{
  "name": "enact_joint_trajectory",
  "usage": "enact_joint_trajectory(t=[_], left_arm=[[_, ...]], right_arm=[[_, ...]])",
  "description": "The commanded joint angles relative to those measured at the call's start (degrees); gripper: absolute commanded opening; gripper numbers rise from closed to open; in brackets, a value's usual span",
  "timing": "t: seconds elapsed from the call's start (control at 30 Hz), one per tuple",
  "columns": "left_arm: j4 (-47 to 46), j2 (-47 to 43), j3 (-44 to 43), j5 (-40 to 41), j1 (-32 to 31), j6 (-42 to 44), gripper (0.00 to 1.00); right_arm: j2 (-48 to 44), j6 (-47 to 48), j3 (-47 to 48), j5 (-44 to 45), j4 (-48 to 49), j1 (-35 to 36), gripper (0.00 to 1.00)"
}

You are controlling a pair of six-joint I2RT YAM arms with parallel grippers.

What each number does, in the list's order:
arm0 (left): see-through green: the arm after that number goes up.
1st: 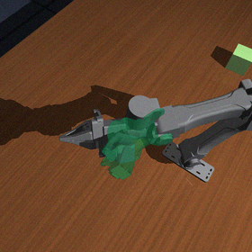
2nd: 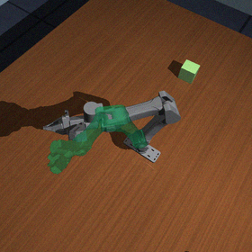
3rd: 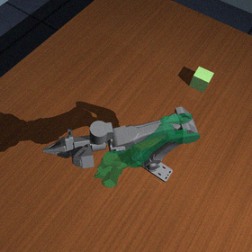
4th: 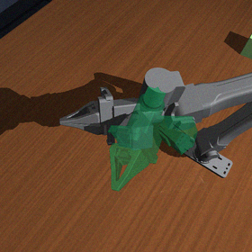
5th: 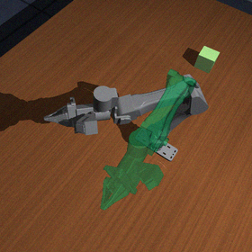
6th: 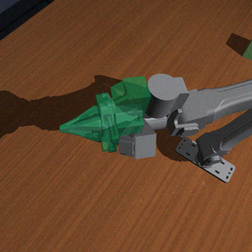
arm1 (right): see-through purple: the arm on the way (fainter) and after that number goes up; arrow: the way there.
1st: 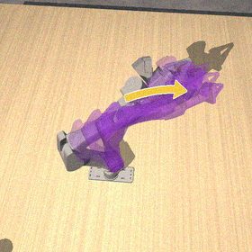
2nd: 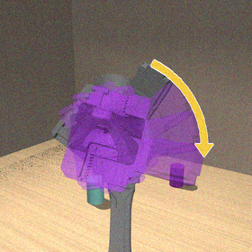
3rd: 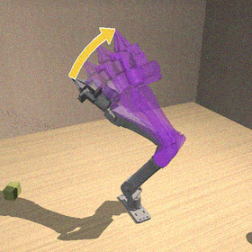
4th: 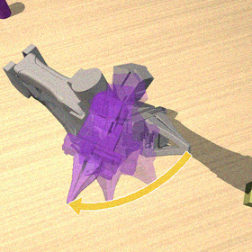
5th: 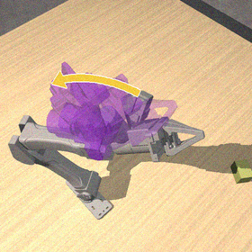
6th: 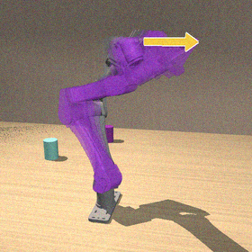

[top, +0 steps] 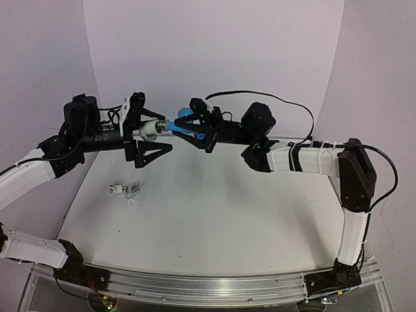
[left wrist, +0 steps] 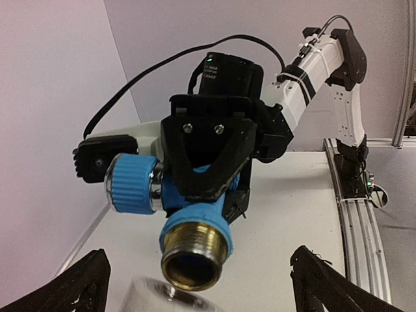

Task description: Install the water faucets

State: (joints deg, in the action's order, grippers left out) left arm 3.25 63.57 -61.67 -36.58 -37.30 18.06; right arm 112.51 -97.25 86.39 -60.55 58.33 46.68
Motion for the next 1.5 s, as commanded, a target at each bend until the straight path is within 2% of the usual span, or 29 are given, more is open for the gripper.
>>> enact_joint_trajectory(t=[0.0, 0.1, 0.2, 0.33, 0.4, 0.43, 0.5, 0.57, 0.6, 0.73, 0.8, 0.97, 1.1, 1.13, 1.2, 1.3, 1.47], left_arm=[[-1.55, -6.13, 2.73, 5.72, -0.49, -10.82, 1.0], [-2.21, -9.04, 4.55, 7.67, -0.49, -15.27, 1.0], [-2.14, -8.79, 4.18, 13.64, -0.49, -23.43, 1.0], [0.56, -6.39, 3.5, 17.71, -0.49, -34.69, 0.97], [2.74, -4.02, 3.42, 22.67, -0.5, -41.91, 0.91], [6.49, -1.96, 2.79, 27.97, -0.49, -47.32, 0.91], [12.12, 1.17, 1.46, 34.81, -0.41, -52.21, 0.89], [17.51, 3.65, 0.61, 41.2, -0.25, -57.27, 0.89], [21.33, 5.58, 0.47, 44.79, -0.06, -60.92, 0.9], [30.3, 6.71, 2.64, 55.02, 1.4, -66.63, 0.98], [32.3, 7.18, 3.58, 55.18, 4.46, -66.44, 0.98], [34.25, 4.54, 9.29, 47.92, 20.16, -69.91, 0.99], [34.02, 1.64, 14.29, 46.44, 25.32, -71.51, 0.99], [34.17, 2.47, 14.87, 45.63, 25.53, -71.27, 0.98], [34.85, 4.95, 15.65, 41.76, 25.55, -70.73, 0.88], [37.3, 8.92, 16.15, 36.8, 24.24, -74.19, 0.85], [45.16, 13.45, 13.84, 44.36, 15.55, -82.11, 0.87]], right_arm=[[-1.02, -6.22, -4.82, 4.83, 18.96, -1.9, 0.0], [0.34, -8.94, -8.96, 6.14, 24.91, -3.08, 0.0], [-1.2, -4.07, -13.81, 4.85, 24.24, -4.55, 0.0], [-6.06, 12.2, -23.98, 2.91, 11.02, -8.82, 0.0], [-8.35, 20.75, -28.16, 3.88, 2.46, -11.15, 0.0], [-9.74, 25.48, -30.02, 4.58, -2.99, -12.31, 0.0], [-11.41, 32.96, -31.5, 6.1, -10.74, -13.13, 0.0], [-12.91, 39.81, -31.6, 7.84, -17.26, -13.21, 0.0], [-14.15, 46.18, -31.03, 9.64, -25.7, -13.19, 0.0], [-17.44, 56.57, -29.58, 13.13, -38.41, -13.19, 0.0], [-18.17, 58.67, -29.57, 13.64, -40.13, -13.19, 0.0], [-19.37, 60.05, -30.41, 13.58, -40.92, -13.19, 0.0], [-20.92, 60.94, -31.42, 13.25, -40.92, -13.19, 0.0], [-21.27, 61.14, -31.6, 13.15, -40.92, -13.19, 0.0], [-21.66, 61.48, -31.81, 12.52, -40.88, -13.19, 0.0], [-22.03, 61.41, -31.94, 12.13, -40.77, -13.19, 0.0], [-22.95, 61.59, -32.69, 12.44, -40.19, -13.19, 0.0]])
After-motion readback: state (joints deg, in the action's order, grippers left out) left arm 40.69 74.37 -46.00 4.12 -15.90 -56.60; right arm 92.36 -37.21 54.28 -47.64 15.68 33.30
